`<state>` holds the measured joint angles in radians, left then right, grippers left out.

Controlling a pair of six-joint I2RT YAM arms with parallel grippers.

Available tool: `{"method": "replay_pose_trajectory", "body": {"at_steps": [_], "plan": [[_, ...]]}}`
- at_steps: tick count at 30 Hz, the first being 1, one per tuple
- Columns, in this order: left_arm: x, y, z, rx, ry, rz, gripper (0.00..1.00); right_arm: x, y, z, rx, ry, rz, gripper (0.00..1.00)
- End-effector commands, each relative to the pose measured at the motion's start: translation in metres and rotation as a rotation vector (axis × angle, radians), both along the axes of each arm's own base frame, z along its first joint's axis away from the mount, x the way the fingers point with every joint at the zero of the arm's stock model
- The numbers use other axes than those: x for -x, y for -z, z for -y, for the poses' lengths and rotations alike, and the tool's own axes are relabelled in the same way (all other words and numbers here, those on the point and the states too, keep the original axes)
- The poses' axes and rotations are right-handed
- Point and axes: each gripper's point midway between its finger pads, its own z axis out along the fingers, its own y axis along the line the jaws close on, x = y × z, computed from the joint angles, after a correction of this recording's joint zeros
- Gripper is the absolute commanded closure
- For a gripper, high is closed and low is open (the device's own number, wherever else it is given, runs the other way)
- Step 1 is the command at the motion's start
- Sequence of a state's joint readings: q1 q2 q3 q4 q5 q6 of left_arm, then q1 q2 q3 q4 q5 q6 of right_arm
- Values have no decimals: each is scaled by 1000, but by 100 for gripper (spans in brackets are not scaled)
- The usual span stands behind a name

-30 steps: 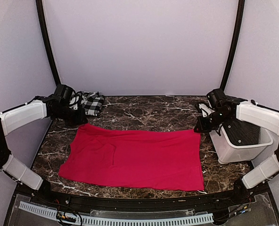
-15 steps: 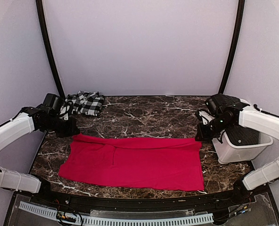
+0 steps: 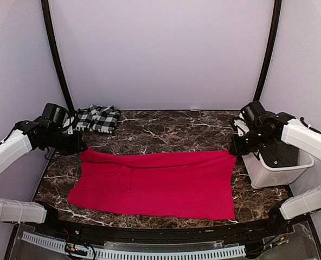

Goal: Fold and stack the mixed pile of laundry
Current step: Fold the 1/3-folded T-shirt at the center of the board.

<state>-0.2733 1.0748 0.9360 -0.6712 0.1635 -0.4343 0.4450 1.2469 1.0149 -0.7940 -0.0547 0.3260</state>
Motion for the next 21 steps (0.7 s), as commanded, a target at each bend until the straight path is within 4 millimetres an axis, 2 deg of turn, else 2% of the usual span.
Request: {"method": "replay_pose_trajectory", "body": {"at_steps": [1,5,12,18,21], "plan": [[3,-13,-3,-9,-5,20,100,-10,-25,3,30,-22,95,100],[9,-5,-1,-22,28,-15,100,-10,-26,-4,23,-70,73,100],[22,11,6,25,29,-118,100,-6,-13,2,76,-43,-24,100],[47,34,-3,8,-32,-261,100,12,-8,-5,22,-41,-111,100],[50,32,-12,-18,-91,-260,91,25,11,-5,7,-26,-177,100]]}}
